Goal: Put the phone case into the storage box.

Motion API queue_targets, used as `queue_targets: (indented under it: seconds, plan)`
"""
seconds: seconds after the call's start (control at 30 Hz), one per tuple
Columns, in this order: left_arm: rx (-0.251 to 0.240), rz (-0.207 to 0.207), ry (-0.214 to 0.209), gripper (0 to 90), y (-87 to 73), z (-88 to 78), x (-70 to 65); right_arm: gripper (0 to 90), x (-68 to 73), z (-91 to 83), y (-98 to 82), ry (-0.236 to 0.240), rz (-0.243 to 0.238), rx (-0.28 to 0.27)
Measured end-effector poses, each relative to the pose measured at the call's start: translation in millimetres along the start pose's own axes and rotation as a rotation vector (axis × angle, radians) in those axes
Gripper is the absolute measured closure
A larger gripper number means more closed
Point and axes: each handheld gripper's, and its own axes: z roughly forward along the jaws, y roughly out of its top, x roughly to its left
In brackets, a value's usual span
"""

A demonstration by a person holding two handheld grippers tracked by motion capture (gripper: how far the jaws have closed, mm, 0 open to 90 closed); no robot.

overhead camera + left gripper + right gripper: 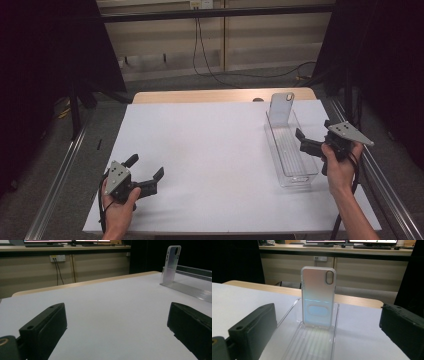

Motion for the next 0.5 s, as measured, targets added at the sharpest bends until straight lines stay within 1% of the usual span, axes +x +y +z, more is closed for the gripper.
queue_targets:
  seconds: [0.03,0.1,0.13,0.23,0.43,0.5]
  plan:
    - [-0.006,-0.001,-0.004,2.5,0.4,-0.7,-1.2,0.8,0.2,-2.3,-0.7,-0.002,0.000,-0.002]
    - [0.000,0.015,0.005,2.5,0.7,-2.3,-2.8,0.8,0.8,-6.4,-2.1,-0.002,-0.001,-0.008]
    - [0.001,0.015,0.007,2.4,0.6,-2.5,-3.2,0.7,1.1,-8.3,-2.9,-0.001,0.000,-0.011]
    - [0.008,0.008,0.011,2.4,-0.4,-2.5,-2.9,0.9,2.4,-13.9,-5.2,0.002,-0.004,-0.012]
    - [0.007,-0.007,0.017,2.5,-1.0,-3.0,-2.9,0.9,5.2,-23.8,-10.6,0.003,-0.005,-0.021]
    - [0.009,-0.004,0.015,2.4,-1.2,-3.6,-3.3,1.0,5.7,-25.6,-11.8,0.001,-0.005,-0.024]
